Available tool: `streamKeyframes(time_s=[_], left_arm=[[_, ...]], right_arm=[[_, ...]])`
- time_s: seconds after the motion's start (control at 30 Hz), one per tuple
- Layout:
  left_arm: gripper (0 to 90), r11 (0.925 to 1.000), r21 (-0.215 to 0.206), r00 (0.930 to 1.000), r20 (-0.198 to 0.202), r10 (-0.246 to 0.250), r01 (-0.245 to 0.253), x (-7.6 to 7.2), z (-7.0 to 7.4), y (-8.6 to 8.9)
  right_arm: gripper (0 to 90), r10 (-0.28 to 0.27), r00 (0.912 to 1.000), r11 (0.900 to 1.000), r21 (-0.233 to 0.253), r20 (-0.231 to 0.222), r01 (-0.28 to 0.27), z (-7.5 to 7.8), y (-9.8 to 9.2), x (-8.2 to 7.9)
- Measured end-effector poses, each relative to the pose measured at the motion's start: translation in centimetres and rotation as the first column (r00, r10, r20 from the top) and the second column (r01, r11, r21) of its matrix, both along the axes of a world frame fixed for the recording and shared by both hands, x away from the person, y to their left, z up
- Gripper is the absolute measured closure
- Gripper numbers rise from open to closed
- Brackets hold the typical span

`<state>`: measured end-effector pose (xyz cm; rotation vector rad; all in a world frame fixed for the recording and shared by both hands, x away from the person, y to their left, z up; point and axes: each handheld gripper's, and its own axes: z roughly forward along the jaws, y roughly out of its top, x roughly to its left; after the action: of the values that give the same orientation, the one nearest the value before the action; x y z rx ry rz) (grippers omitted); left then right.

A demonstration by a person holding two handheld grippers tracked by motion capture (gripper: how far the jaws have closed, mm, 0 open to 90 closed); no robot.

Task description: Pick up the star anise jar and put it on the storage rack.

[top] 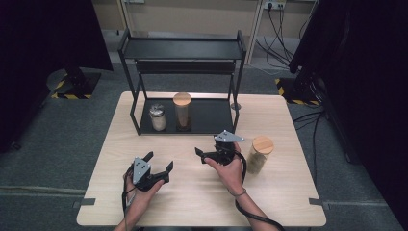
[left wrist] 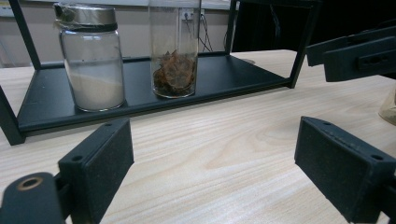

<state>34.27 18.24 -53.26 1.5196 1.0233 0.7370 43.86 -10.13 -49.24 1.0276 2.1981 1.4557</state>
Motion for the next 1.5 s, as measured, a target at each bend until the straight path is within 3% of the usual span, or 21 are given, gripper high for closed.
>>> streamKeyframes(time_s=[1.5], left_arm=[[11.1,1.0,0.0,1.0,0.0,0.001,-0.001,0.0,0.0,0.0]], right_arm=[[2.0,0.014,0.9998,0.999,-0.03,-0.016,-0.015,-1.2,-1.9,-4.0]])
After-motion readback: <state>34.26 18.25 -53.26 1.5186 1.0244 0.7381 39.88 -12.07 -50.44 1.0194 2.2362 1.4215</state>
